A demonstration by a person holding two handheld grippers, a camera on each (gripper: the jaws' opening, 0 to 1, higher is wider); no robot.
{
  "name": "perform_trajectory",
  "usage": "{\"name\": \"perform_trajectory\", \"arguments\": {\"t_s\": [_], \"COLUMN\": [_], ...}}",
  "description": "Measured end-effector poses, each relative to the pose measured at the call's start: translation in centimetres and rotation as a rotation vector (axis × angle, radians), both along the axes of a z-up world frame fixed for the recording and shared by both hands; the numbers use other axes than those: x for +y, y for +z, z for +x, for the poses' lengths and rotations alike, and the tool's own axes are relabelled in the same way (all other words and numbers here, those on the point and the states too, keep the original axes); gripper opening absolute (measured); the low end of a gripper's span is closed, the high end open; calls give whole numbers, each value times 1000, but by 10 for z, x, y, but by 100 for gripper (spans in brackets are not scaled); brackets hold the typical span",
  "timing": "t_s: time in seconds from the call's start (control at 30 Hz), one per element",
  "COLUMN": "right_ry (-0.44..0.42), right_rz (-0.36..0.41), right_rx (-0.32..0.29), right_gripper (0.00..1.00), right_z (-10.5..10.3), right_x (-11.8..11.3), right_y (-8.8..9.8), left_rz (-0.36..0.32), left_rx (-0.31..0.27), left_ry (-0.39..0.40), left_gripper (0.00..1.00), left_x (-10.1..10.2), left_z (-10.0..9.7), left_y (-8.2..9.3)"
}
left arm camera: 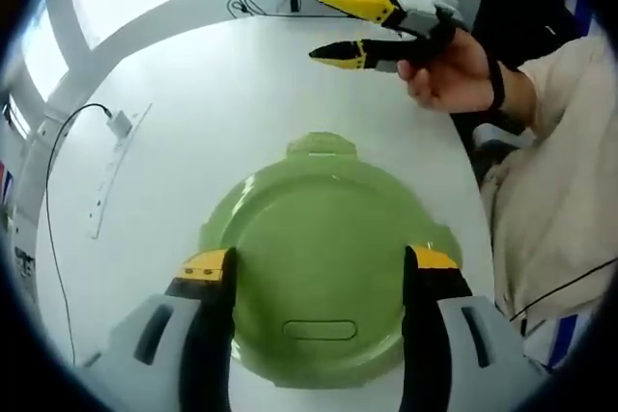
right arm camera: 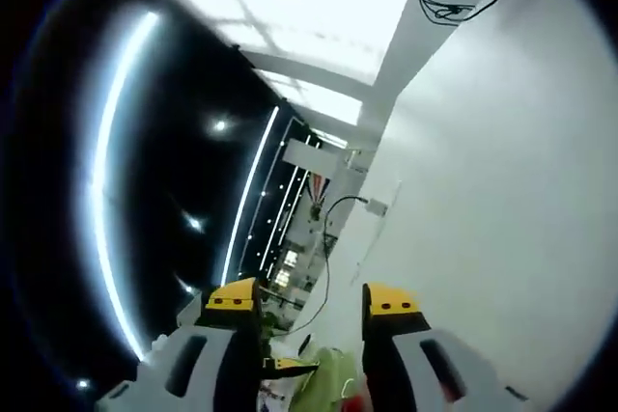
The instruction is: Open container latches remove lid place lid upside down on tabletop take tomato from container place on tabletop
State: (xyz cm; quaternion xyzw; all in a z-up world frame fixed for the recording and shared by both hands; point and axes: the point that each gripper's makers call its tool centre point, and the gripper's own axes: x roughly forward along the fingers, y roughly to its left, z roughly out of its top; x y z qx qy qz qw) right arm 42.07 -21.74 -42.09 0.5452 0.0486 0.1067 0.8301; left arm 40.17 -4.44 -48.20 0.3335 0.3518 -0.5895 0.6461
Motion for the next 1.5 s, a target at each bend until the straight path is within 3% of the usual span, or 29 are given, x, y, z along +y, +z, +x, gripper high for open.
{"name": "perform_trajectory", "arguments": {"t_s": [0.23,0.33,0.43,0.77,1.1,1.43,1.5], "right_ry": [60,153,208,330,417,591,659], "right_rz": [-10,-10,-58,-119,-136,-147,-139], "right_rx": [-11,-4,-5,1,26,73,90], "right_gripper": [38,39,41,41,41,37,37], "right_z": [5,6,10,24,37,56,56], "right_x": [-5,6,12,32,50,80,90], "right_y": [8,14,22,51,62,69,67], "left_rz": [0,-1,1,4,3,3,2], "left_rx": [0,0,0,1,2,0,0], "left_ry": [0,1,1,2,3,1,1], "left_gripper": [62,62,62,62,62,62,62], "left_x": [0,0,0,0,0,-1,-1], "left_z": [0,0,0,0,1,1,1], "left_y": [0,0,0,0,0,0,0]}}
